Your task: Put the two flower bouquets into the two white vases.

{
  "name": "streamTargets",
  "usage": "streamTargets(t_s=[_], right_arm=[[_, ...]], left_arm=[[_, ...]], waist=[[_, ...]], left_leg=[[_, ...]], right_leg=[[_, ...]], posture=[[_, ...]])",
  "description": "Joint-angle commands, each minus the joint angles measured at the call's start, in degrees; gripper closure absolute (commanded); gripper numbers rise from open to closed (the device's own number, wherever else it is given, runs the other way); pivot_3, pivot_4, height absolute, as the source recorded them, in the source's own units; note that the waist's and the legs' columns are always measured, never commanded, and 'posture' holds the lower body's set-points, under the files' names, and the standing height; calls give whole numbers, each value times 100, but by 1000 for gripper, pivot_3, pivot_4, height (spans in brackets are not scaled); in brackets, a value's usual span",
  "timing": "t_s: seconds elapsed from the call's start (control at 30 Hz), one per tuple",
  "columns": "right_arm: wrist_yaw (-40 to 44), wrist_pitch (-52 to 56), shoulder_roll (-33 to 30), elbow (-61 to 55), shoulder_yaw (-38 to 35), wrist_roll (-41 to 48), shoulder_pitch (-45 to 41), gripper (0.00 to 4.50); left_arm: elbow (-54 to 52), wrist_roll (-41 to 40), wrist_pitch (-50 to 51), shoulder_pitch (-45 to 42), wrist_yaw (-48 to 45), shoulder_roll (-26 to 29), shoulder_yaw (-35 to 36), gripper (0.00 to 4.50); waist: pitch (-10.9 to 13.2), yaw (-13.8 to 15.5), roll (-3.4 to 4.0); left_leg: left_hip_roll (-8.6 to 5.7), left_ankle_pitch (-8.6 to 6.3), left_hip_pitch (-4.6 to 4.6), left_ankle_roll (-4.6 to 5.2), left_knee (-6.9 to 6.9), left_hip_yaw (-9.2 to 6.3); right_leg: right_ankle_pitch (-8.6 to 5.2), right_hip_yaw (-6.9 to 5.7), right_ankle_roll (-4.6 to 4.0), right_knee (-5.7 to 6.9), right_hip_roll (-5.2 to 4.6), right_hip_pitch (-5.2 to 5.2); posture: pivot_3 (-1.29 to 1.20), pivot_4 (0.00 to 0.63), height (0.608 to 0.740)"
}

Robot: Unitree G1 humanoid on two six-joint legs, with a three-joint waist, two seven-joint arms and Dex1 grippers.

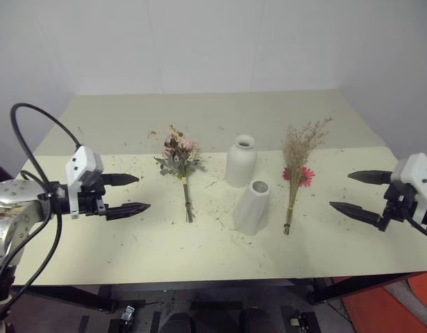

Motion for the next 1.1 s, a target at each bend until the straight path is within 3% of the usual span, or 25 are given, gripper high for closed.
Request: streamTargets(t_s=[0.03,0.17,0.3,0.5,0.63,0.83,1.1], right_arm=[[-117,179,-129,-111,60,70,-274,0],[-207,353,-138,-111,359,23,-541,0],[-184,207,-87,56,634,-56,-860,0],[-52,-50,-52,184,833,-37,-1292,0],[185,-219,-62,307,932,39,-1647,0],[405,-397,-31,420,1128,28,-2087,0],[1097,-524,-166,670,1159,254,-2611,0]], left_arm=[[-62,-3,-191,-307,-108,-15,-47,19],[53,21,-284,-746,-334,-56,-255,19],[396,670,384,-1517,95,13,-1043,19],[1135,1486,2575,-3130,930,-618,-2599,19],[1986,1871,3363,-4016,1209,-1258,-3299,19],[3501,2517,3193,-4721,1643,-2087,-3821,19],[5536,2914,2645,-5361,1906,-3082,-3629,19]], waist=[[0,1,0],[0,1,0],[0,-1,0],[2,18,-3],[2,7,-4],[3,-65,-5],[4,-32,-6]], left_leg=[[0,0,1,0,0,0],[0,0,1,0,0,0],[-2,0,3,0,5,0],[-7,0,-6,0,11,-4],[-9,0,-16,2,17,-5],[-9,0,-28,2,22,-4],[-11,0,-43,2,34,-5]], right_leg=[[0,0,0,1,0,0],[0,0,0,2,1,0],[0,0,0,5,2,2],[-2,-5,5,5,2,1],[-2,-4,7,10,2,-8],[-2,1,6,17,4,-31],[-2,-4,6,17,1,-35]], posture=[[0,150,740],[0,150,740],[0,150,740],[0,150,740],[0,150,740],[0,150,740],[0,150,740]])
